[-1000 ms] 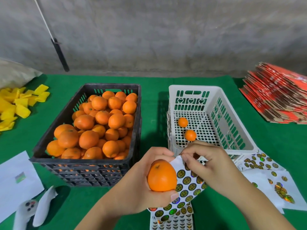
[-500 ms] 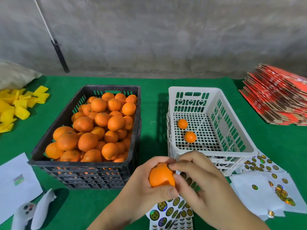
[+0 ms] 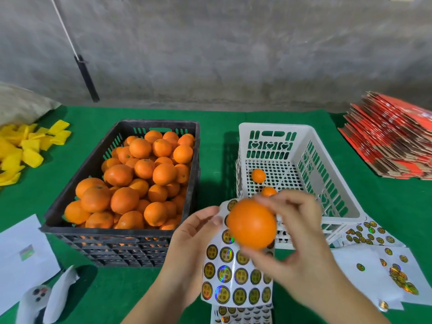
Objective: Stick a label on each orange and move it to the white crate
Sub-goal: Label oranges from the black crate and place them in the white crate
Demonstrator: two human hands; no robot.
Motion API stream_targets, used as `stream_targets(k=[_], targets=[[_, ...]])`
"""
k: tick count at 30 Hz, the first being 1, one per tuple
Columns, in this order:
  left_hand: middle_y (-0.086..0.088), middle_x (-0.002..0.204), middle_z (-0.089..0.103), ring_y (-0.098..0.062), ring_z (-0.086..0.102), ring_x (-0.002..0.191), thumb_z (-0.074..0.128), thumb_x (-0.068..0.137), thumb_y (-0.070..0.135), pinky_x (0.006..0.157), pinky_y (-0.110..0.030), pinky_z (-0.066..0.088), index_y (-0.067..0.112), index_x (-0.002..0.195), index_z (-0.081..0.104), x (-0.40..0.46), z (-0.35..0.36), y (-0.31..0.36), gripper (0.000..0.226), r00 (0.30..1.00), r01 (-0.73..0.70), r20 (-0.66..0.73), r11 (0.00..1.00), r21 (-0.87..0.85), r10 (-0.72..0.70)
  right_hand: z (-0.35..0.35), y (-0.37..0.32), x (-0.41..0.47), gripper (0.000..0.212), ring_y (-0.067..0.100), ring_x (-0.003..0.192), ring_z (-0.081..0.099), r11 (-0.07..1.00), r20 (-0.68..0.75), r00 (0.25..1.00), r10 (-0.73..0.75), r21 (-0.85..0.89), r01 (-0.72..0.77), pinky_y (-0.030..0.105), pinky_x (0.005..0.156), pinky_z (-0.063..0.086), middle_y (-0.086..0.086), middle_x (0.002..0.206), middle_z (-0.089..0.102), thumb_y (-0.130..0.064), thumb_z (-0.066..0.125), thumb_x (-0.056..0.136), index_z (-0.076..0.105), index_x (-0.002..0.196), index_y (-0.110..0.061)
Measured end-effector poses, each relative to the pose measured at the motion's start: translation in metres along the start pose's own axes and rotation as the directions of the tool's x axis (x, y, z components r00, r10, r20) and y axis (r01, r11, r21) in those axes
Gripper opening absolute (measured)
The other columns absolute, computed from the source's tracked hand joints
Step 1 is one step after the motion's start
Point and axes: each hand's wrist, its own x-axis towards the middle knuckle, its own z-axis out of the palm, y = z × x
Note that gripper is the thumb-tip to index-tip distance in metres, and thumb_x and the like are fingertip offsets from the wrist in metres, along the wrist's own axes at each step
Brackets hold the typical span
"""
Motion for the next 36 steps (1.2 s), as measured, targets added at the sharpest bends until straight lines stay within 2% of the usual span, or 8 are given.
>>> stream_targets(k=[6, 10, 14, 20, 24, 26, 30, 36], targets=[[-0.022, 0.114, 0.073, -0.042, 0.072, 0.101, 0.078, 0.089, 0.010, 0.091, -0.053, 0.060, 0.026, 0.123, 0.067, 0.004, -0.015, 0.010, 0.040, 0.959, -0.206, 0.234, 0.959, 0.196, 0.158, -0.013, 0.046, 0.027, 0.118, 0.006, 0.151, 0.011, 0.868, 0.047, 0.869, 0.493, -0.091, -0.488, 0.044, 0.117, 0.018, -0.024, 0.162, 0.013, -0.085, 0.067, 0.074, 0.000, 0.164, -0.049], [-0.022, 0.107, 0.072, -0.031, 0.071, 0.095, 0.074, 0.093, 0.004, 0.083, -0.039, 0.061, 0.002, 0.116, 0.066, 0.019, -0.024, 0.030, 0.025, 0.901, -0.361, 0.382, 0.843, 0.400, 0.205, 0.005, 0.048, 0.006, 0.063, -0.007, 0.137, 0.050, 0.779, 0.538, 0.770, 0.344, 0.293, -0.554, 0.034, 0.114, 0.043, -0.027, 0.150, 0.054, -0.077, 0.069, 0.080, 0.057, 0.139, -0.057], [-0.018, 0.110, 0.074, -0.022, 0.073, 0.097, 0.072, 0.097, 0.013, 0.081, -0.027, 0.059, 0.006, 0.117, 0.067, 0.051, -0.032, 0.057, 0.022, 0.875, -0.409, 0.464, 0.725, 0.554, 0.138, 0.024, 0.045, 0.001, 0.021, 0.013, 0.093, 0.072, 0.728, 0.426, 0.838, 0.340, 0.444, -0.522, 0.024, 0.084, 0.053, -0.002, 0.099, 0.078, -0.047, 0.069, 0.088, 0.075, 0.097, -0.028], [0.000, 0.157, 0.043, -0.033, 0.037, 0.144, 0.070, 0.095, 0.036, 0.113, -0.054, 0.041, 0.032, 0.154, 0.039, 0.157, -0.088, 0.092, 0.067, 0.864, 0.004, 0.128, -0.261, 0.965, 0.487, 0.022, 0.052, -0.002, 0.026, 0.022, 0.102, 0.075, 0.661, 0.331, 0.873, 0.358, 0.570, -0.488, 0.029, 0.089, 0.060, 0.003, 0.111, 0.079, -0.038, 0.064, 0.099, 0.073, 0.120, -0.026], [-0.004, 0.154, 0.045, -0.038, 0.037, 0.140, 0.074, 0.088, 0.052, 0.115, -0.054, 0.035, 0.038, 0.156, 0.024, 0.184, -0.122, 0.092, 0.086, 0.877, 0.176, 0.157, -0.608, 0.774, 0.454, 0.020, 0.049, -0.003, 0.025, 0.022, 0.103, 0.076, 0.628, 0.285, 0.881, 0.379, 0.619, -0.471, 0.027, 0.086, 0.060, 0.005, 0.111, 0.080, -0.034, 0.064, 0.099, 0.075, 0.120, -0.025], [-0.002, 0.143, 0.053, -0.033, 0.047, 0.131, 0.078, 0.084, 0.057, 0.110, -0.051, 0.042, 0.035, 0.150, 0.038, 0.180, -0.118, 0.094, 0.080, 0.829, 0.135, 0.158, -0.465, 0.875, 0.537, 0.017, 0.051, -0.004, 0.020, 0.021, 0.103, 0.077, 0.620, 0.274, 0.874, 0.402, 0.621, -0.480, 0.026, 0.086, 0.060, 0.005, 0.110, 0.080, -0.028, 0.064, 0.101, 0.076, 0.118, -0.026], [0.019, 0.118, 0.070, -0.006, 0.065, 0.111, 0.078, 0.066, 0.080, 0.092, -0.031, 0.052, 0.034, 0.130, 0.057, 0.119, -0.075, 0.090, 0.081, 0.920, -0.256, -0.008, 0.618, 0.744, 0.391, 0.008, 0.053, -0.002, 0.018, 0.020, 0.097, 0.078, 0.591, 0.271, 0.867, 0.417, 0.644, -0.486, 0.023, 0.079, 0.060, 0.008, 0.106, 0.081, -0.022, 0.063, 0.100, 0.077, 0.112, -0.023], [-0.015, 0.153, 0.054, -0.036, 0.051, 0.142, 0.095, 0.055, 0.063, 0.118, -0.059, 0.038, 0.011, 0.153, 0.040, 0.036, -0.054, 0.046, 0.125, 0.940, -0.069, 0.341, 0.983, 0.172, 0.006, -0.003, 0.047, 0.008, 0.021, 0.015, 0.089, 0.077, 0.615, 0.194, 0.876, 0.441, 0.645, -0.453, 0.017, 0.079, 0.058, 0.000, 0.092, 0.080, -0.018, 0.062, 0.096, 0.078, 0.109, -0.024]])
